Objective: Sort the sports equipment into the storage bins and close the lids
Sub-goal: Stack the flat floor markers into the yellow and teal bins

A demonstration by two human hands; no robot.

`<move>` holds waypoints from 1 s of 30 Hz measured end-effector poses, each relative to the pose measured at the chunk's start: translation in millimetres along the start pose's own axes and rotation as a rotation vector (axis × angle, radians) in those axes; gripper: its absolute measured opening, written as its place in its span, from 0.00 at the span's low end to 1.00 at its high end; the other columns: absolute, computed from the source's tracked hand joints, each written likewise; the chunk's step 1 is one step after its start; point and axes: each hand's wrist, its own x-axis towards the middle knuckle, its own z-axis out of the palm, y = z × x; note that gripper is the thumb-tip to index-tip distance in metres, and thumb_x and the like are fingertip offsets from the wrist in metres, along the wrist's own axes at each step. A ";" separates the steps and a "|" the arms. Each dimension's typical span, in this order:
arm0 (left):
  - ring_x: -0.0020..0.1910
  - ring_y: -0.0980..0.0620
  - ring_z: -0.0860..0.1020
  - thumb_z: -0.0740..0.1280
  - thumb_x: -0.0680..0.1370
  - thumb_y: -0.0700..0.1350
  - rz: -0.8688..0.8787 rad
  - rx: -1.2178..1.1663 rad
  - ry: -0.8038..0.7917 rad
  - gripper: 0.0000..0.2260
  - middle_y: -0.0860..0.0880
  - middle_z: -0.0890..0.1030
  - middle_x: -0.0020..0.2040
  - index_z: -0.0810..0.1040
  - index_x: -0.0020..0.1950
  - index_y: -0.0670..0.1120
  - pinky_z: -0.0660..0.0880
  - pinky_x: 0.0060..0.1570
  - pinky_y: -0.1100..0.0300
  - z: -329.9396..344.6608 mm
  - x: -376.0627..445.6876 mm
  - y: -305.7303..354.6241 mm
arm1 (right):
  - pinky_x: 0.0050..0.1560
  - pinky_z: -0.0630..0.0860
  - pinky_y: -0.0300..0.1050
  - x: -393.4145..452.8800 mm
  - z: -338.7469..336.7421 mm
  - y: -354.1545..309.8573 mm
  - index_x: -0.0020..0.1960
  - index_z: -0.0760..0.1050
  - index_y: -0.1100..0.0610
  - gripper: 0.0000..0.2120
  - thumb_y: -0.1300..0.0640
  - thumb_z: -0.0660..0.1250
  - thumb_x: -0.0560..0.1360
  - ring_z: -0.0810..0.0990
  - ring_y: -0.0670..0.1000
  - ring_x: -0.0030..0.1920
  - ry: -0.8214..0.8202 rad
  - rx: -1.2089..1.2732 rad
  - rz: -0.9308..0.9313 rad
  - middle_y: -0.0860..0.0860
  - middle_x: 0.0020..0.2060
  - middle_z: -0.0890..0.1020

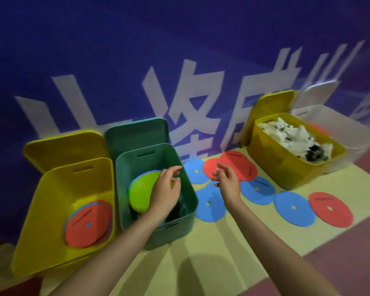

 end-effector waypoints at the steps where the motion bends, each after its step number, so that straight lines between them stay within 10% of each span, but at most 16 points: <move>1: 0.46 0.53 0.77 0.61 0.76 0.34 0.000 -0.014 -0.032 0.16 0.50 0.77 0.52 0.76 0.61 0.47 0.73 0.49 0.61 22.7 -0.7 10.3 | 0.34 0.74 0.39 10.6 -24.5 12.7 0.59 0.72 0.56 0.11 0.64 0.58 0.79 0.78 0.46 0.36 0.028 -0.043 0.029 0.53 0.41 0.78; 8: 0.52 0.50 0.76 0.61 0.78 0.39 -0.223 0.097 -0.283 0.17 0.47 0.74 0.58 0.73 0.66 0.48 0.72 0.53 0.59 164.4 0.8 5.6 | 0.34 0.67 0.45 75.9 -174.1 91.9 0.65 0.70 0.60 0.17 0.59 0.60 0.76 0.75 0.51 0.37 -0.014 -0.566 0.206 0.52 0.38 0.77; 15: 0.65 0.40 0.71 0.64 0.77 0.51 -0.656 0.492 -0.287 0.25 0.39 0.68 0.68 0.65 0.72 0.47 0.68 0.63 0.51 224.5 13.9 -72.3 | 0.61 0.68 0.51 147.0 -288.3 148.8 0.71 0.64 0.61 0.26 0.54 0.63 0.76 0.71 0.61 0.64 -0.121 -0.991 0.308 0.61 0.64 0.73; 22: 0.69 0.38 0.63 0.68 0.73 0.59 -0.901 0.561 -0.227 0.38 0.39 0.64 0.71 0.55 0.76 0.48 0.67 0.64 0.48 234.2 7.3 -108.0 | 0.70 0.61 0.55 174.4 -319.1 172.1 0.77 0.45 0.56 0.48 0.36 0.67 0.70 0.56 0.59 0.73 -0.242 -1.233 0.400 0.55 0.74 0.58; 30: 0.64 0.36 0.65 0.72 0.71 0.49 -0.945 0.610 -0.103 0.35 0.37 0.67 0.67 0.60 0.74 0.49 0.69 0.58 0.46 245.8 13.1 -105.7 | 0.62 0.66 0.54 185.3 -321.9 172.3 0.71 0.58 0.53 0.44 0.33 0.70 0.65 0.64 0.61 0.66 -0.197 -1.288 0.452 0.57 0.64 0.67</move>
